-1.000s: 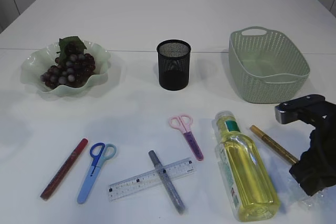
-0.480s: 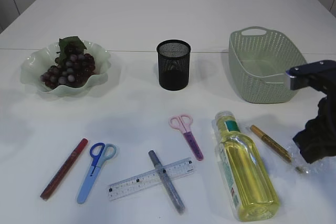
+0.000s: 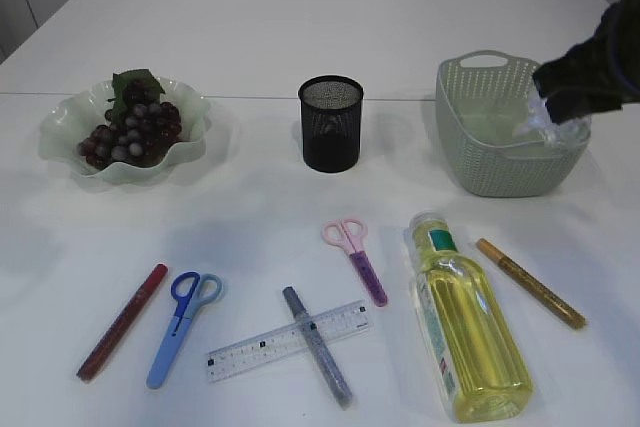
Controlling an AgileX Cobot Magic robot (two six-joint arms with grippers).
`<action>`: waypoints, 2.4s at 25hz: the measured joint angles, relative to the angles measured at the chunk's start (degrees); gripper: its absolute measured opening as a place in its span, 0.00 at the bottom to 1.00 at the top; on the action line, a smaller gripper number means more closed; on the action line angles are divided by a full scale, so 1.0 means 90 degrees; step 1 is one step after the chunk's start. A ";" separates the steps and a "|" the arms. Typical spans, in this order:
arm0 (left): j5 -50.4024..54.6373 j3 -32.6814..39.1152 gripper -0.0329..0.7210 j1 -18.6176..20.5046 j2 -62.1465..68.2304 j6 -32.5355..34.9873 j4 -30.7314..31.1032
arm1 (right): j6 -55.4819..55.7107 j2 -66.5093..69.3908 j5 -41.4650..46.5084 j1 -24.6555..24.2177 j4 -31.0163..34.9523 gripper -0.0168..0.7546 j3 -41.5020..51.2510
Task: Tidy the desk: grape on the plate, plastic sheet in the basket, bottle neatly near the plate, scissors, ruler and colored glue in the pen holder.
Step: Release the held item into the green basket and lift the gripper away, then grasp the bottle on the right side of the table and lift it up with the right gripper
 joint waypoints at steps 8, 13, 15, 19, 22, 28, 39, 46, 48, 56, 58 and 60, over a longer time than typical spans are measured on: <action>0.0000 0.0000 0.62 0.0000 0.0000 0.0000 0.0000 | 0.0611 0.1362 -0.0180 -0.0248 -0.0454 0.27 -0.1671; 0.0013 0.0000 0.61 0.0000 0.0000 0.0000 0.0000 | 0.0782 0.2547 -0.0194 -0.0446 -0.0498 0.27 -0.2656; 0.0022 0.0000 0.61 0.0000 0.0000 0.0000 -0.0012 | 0.0812 0.2930 -0.0118 -0.0446 -0.0498 0.28 -0.2984; 0.0125 0.0000 0.61 0.0000 0.0000 0.0000 -0.0037 | 0.0978 0.3374 -0.0037 -0.0446 -0.0498 0.40 -0.3303; 0.0169 0.0000 0.61 0.0000 0.0000 0.0000 -0.0119 | 0.1043 0.3414 -0.0022 -0.0446 -0.0498 0.60 -0.3362; 0.0172 0.0000 0.61 0.0000 0.0000 0.0000 -0.0218 | 0.1082 0.3414 0.0492 -0.0446 -0.0498 0.73 -0.3622; 0.0182 0.0000 0.61 0.0000 0.0000 0.0000 -0.0258 | 0.0978 0.2781 0.2474 -0.0449 0.0031 0.71 -0.3890; 0.0182 0.0000 0.61 0.0000 0.0000 0.0000 -0.0316 | 0.0918 0.1724 0.2560 -0.0449 0.0192 0.71 -0.2729; 0.0182 0.0000 0.61 0.0000 0.0000 0.0000 -0.0416 | 0.0855 0.1325 0.2560 -0.0449 0.0338 0.71 -0.2296; 0.0123 0.0000 0.61 -0.0099 0.0000 0.0027 -0.0583 | 0.0814 -0.0303 0.2251 -0.0449 0.0613 0.71 -0.0258; 0.0123 0.0000 0.61 -0.0136 0.0000 0.0027 -0.0598 | 0.0801 -0.0702 0.2237 -0.0449 0.0653 0.71 0.0173; 0.0111 0.0000 0.61 -0.0163 0.0000 0.0027 -0.0609 | 0.0801 -0.1061 0.2237 -0.0449 0.0706 0.71 0.0538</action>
